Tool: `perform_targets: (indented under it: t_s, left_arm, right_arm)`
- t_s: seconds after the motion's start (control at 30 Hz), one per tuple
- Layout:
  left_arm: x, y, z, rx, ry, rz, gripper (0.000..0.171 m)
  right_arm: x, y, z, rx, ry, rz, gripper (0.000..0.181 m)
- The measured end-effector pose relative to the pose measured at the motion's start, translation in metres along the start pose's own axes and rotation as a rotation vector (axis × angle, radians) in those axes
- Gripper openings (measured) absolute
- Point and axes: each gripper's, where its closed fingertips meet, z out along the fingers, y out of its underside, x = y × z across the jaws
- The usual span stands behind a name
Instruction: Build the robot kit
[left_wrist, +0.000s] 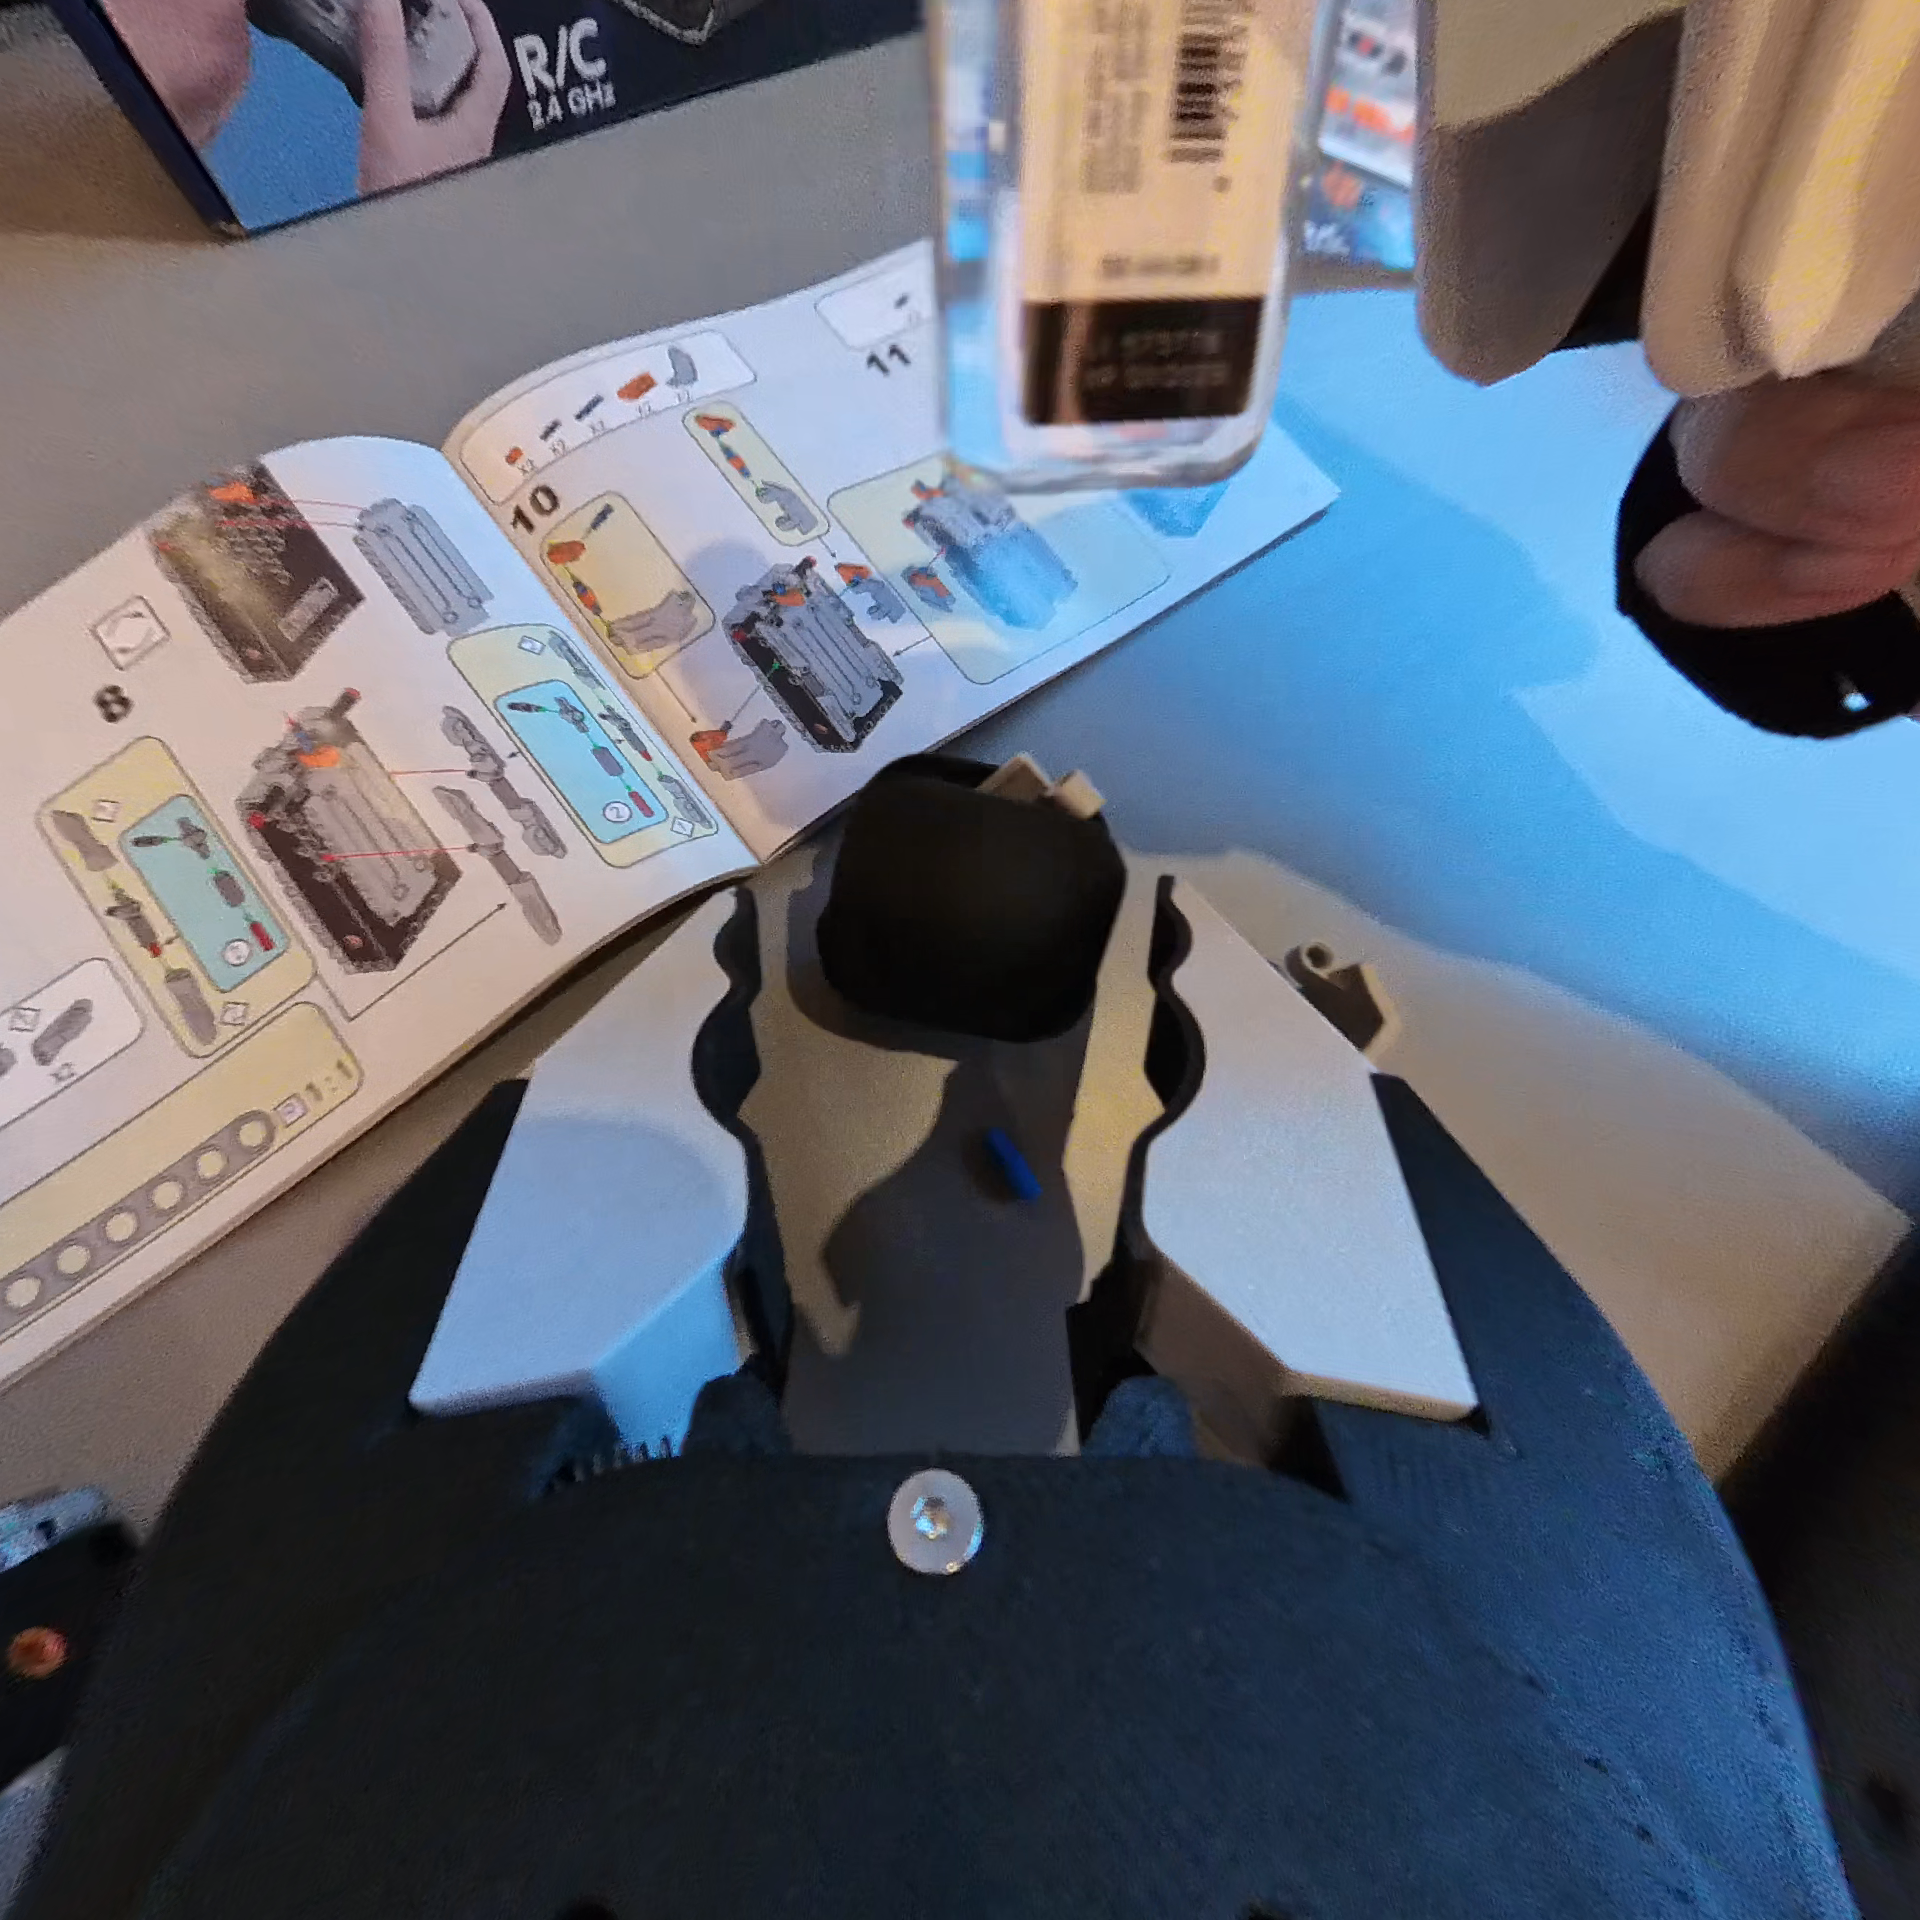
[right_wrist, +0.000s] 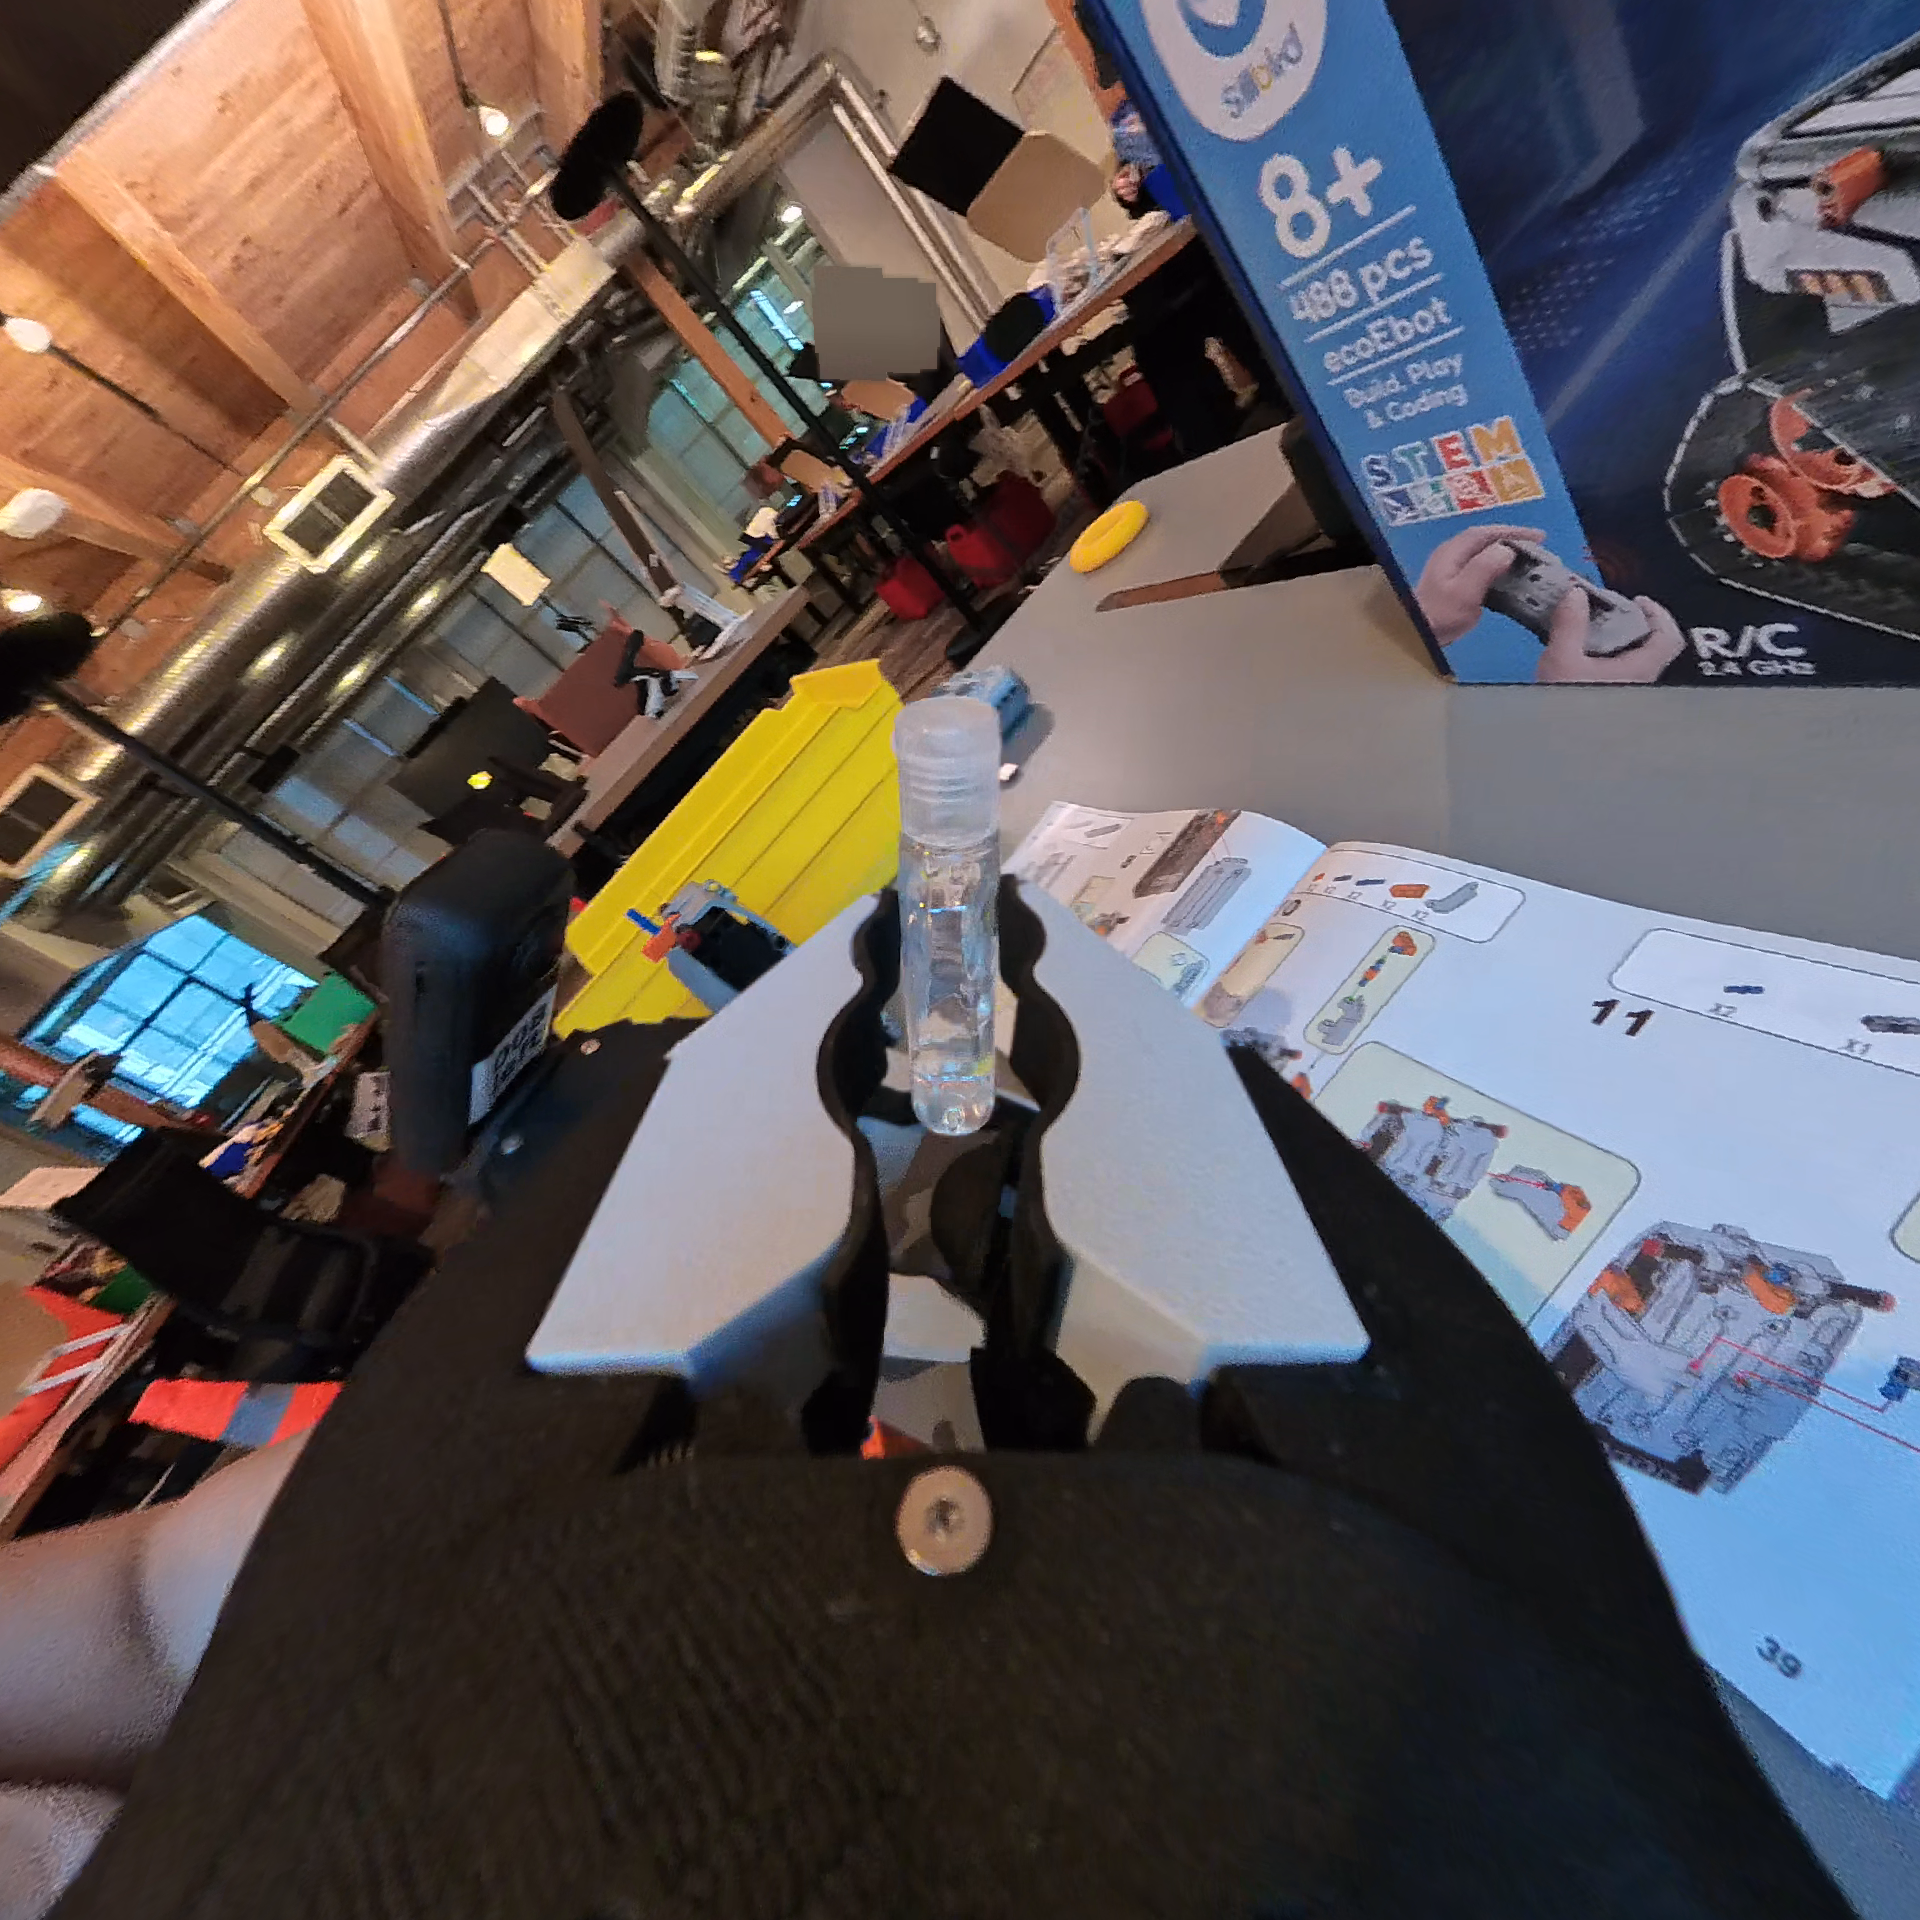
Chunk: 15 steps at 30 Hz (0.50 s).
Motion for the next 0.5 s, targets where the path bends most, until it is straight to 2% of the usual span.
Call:
perform_targets:
  t_s: [0.13,0.23,0.3,0.4,0.5]
  left_arm:
    - [0.015,-0.026,-0.045,0.119,0.065,0.037,0.07]
    - [0.036,-0.074,-0.09,0.248,0.208,0.065,0.061]
    - [0.05,-0.108,-0.119,0.287,0.349,0.079,0.059]
    - [0.058,-0.149,-0.144,0.291,0.495,0.094,0.048]
    - [0.066,-0.164,-0.143,0.227,0.57,0.125,0.042]
  right_arm:
    - [-0.018,-0.005,-0.017,-0.043,-0.1,-0.058,0.017]
    - [-0.042,-0.012,-0.026,-0.067,-0.198,-0.095,0.017]
    - [-0.063,-0.016,-0.029,-0.089,-0.281,-0.136,0.017]
    - [-0.083,-0.018,-0.031,-0.111,-0.319,-0.223,0.017]
    - [-0.101,-0.019,-0.033,-0.119,-0.371,-0.267,0.017]
